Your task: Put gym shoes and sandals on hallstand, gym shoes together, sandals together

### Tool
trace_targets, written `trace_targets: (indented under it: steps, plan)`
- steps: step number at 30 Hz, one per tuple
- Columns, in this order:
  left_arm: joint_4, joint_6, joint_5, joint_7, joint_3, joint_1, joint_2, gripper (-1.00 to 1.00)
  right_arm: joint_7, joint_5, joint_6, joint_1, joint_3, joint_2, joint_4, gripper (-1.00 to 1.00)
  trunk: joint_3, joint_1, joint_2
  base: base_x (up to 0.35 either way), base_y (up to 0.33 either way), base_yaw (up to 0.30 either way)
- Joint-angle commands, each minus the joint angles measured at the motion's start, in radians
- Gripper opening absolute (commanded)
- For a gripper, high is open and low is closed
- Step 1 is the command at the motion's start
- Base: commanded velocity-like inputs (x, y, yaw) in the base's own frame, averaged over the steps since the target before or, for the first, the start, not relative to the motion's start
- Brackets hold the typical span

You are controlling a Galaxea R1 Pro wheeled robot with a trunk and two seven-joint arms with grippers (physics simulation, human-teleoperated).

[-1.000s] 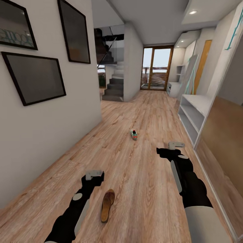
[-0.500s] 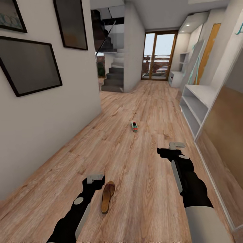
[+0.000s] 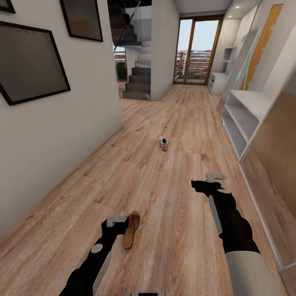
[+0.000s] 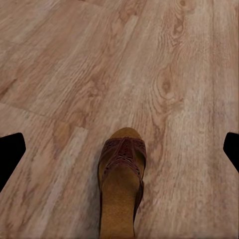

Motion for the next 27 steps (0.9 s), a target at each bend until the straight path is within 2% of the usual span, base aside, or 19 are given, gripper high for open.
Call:
trace_targets:
  steps: [1,20,27]
  plan:
    - [0.0,-0.004,0.005,0.005,-0.003,0.0,0.0,1.0,0.002,0.008,0.005,-0.001,-0.001,0.001,-0.001,1.0,-0.006,0.0,-0.001,0.0,0.0,0.0]
    - [0.001,-0.023,0.004,0.005,-0.004,-0.002,0.002,1.0,0.002,0.008,0.005,-0.001,-0.002,0.001,-0.001,1.0,-0.111,0.009,-0.005,0.0,0.0,-0.001]
    - [0.001,-0.038,0.003,0.005,-0.005,-0.002,0.002,1.0,0.002,0.008,0.005,-0.001,-0.003,0.001,-0.001,1.0,-0.149,0.012,-0.007,0.0,0.0,-0.129]
